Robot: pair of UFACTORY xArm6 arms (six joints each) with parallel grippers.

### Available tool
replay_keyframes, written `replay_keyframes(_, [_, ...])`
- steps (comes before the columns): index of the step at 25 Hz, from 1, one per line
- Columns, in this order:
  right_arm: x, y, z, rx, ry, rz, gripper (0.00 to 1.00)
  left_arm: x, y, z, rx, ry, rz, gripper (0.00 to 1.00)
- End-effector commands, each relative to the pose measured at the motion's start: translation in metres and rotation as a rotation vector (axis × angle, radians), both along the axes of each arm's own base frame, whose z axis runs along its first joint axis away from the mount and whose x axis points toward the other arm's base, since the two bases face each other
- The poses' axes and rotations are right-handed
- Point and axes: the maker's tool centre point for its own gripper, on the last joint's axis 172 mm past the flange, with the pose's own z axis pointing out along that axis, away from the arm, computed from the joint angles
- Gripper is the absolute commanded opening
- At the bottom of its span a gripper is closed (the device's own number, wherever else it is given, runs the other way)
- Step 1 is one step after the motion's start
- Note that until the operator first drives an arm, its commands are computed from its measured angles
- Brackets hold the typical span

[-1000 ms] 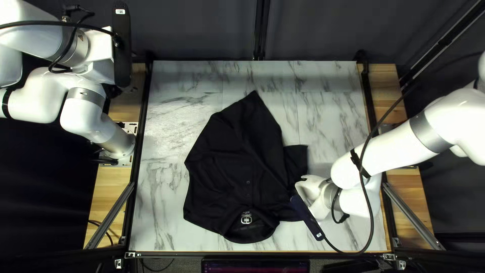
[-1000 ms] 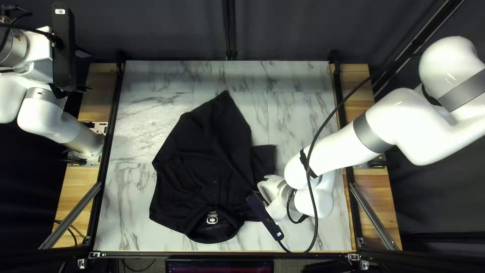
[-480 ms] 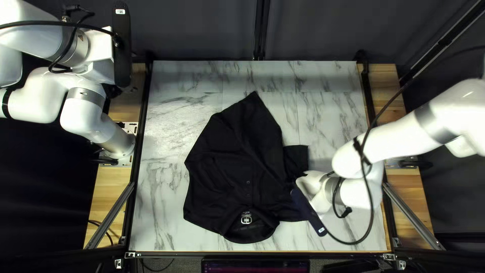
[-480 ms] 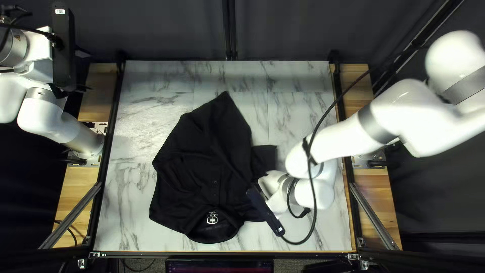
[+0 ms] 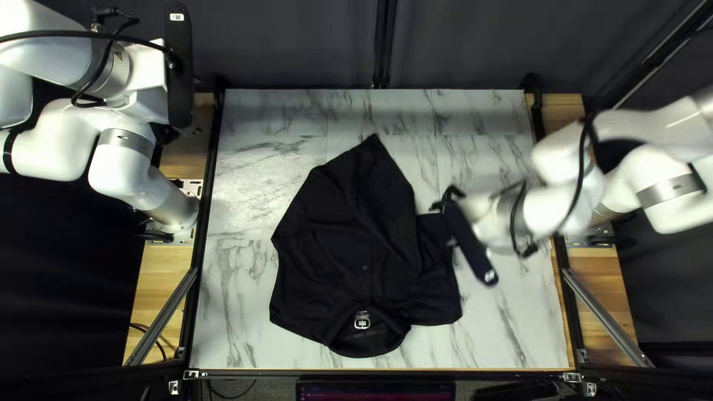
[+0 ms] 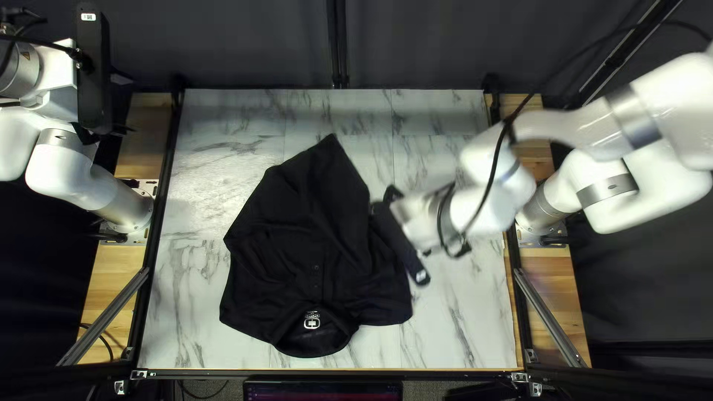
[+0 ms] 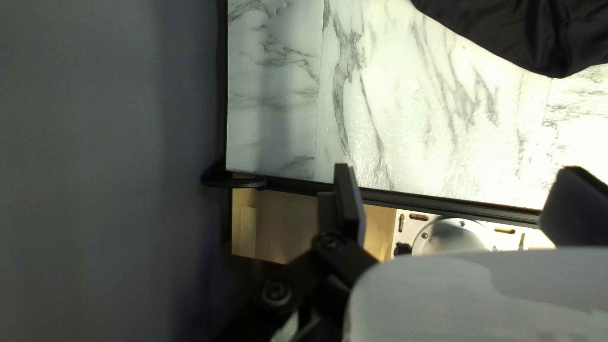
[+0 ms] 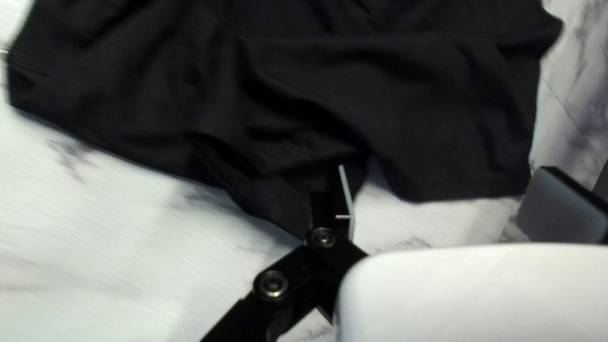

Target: Fold t-shirt

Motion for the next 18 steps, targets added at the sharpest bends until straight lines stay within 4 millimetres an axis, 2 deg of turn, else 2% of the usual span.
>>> replay_keyframes(1, [-0.014, -0.065, 0.041, 0.130, -0.084, -0.083, 1.00, 0.000, 0.000, 0.000, 0.000, 0.000, 0.000, 1.00])
replay_keyframes(4, [-0.023, -0.084, 0.064, 0.155, -0.095, -0.118, 1.00, 0.000, 0.000, 0.000, 0.000, 0.000, 0.000, 1.00])
replay_keyframes(6, [-0.032, -0.098, 0.089, 0.160, -0.093, -0.145, 1.00, 0.000, 0.000, 0.000, 0.000, 0.000, 0.000, 1.00])
replay_keyframes(7, [-0.035, -0.101, 0.095, 0.161, -0.090, -0.153, 1.00, 0.000, 0.000, 0.000, 0.000, 0.000, 0.000, 1.00])
replay_keyframes(10, [-0.055, -0.114, 0.139, 0.158, -0.075, -0.201, 1.00, 0.000, 0.000, 0.000, 0.000, 0.000, 0.000, 1.00])
replay_keyframes(15, [-0.080, -0.116, 0.186, 0.145, -0.047, -0.261, 1.00, 0.000, 0.000, 0.000, 0.000, 0.000, 0.000, 1.00])
replay_keyframes(18, [-0.093, -0.116, 0.207, 0.138, -0.025, -0.288, 1.00, 0.000, 0.000, 0.000, 0.000, 0.000, 0.000, 1.00])
